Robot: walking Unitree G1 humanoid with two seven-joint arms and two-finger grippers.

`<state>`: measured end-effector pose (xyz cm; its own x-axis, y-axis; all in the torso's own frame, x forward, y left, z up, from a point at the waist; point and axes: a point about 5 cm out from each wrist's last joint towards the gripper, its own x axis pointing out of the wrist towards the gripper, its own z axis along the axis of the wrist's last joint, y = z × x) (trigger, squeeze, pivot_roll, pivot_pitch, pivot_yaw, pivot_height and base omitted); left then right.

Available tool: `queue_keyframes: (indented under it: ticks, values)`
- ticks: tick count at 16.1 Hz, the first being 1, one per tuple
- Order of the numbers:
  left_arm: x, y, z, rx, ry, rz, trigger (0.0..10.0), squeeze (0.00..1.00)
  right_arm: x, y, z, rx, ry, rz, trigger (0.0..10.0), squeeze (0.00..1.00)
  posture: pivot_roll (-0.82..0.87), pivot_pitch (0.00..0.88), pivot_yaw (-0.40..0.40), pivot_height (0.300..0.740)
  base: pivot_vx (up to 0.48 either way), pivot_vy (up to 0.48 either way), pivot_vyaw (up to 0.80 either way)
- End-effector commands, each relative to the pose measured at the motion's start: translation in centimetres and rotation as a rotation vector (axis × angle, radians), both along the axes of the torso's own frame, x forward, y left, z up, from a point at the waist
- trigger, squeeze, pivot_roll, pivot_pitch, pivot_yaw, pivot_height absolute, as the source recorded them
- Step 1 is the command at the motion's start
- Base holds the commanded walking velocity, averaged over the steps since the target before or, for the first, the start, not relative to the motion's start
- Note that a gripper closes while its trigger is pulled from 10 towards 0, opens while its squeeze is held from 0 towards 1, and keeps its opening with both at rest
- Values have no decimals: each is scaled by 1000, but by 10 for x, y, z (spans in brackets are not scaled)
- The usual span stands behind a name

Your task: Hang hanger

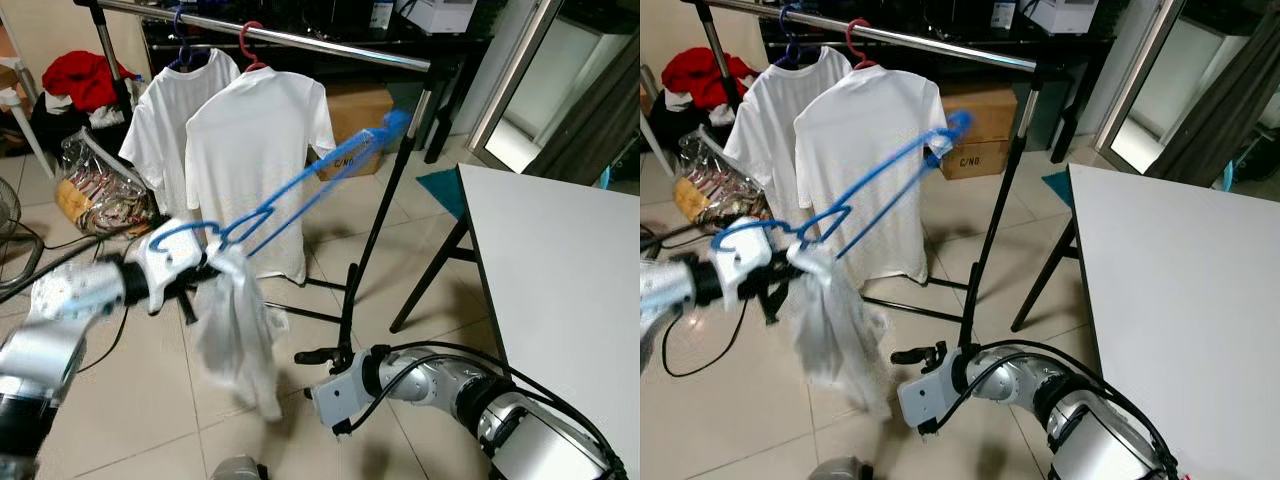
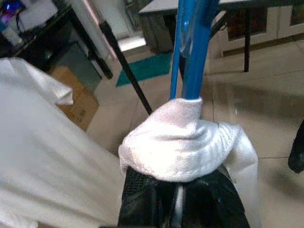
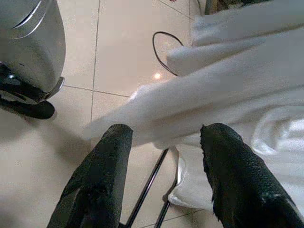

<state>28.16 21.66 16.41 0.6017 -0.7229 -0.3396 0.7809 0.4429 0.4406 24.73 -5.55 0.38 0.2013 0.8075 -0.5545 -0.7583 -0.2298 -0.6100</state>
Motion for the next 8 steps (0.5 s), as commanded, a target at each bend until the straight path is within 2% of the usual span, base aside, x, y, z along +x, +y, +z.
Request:
queue_keyframes:
  ticks: [1, 3, 5, 8]
  values:
    - [2, -6, 4, -3, -17, -36, 10000, 0, 6, -4, 3, -2, 0, -37, 10000, 0, 134, 0, -70, 740, 0, 0, 0]
    - [4, -11, 8, 3, -26, -74, 10000, 0, 7, 0, 3, 12, 17, -68, 10000, 0, 129, 0, -46, 740, 0, 0, 0]
    - [7, -14, 16, 12, -34, -119, 10000, 0, 11, 5, 2, 3, -14, -111, 10000, 0, 133, 0, -25, 740, 0, 0, 0]
    - [7, -15, 20, 36, -27, -163, 10000, 0, 12, 10, 1, 10, -5, -155, 10000, 0, 134, 0, -8, 740, 0, 0, 0]
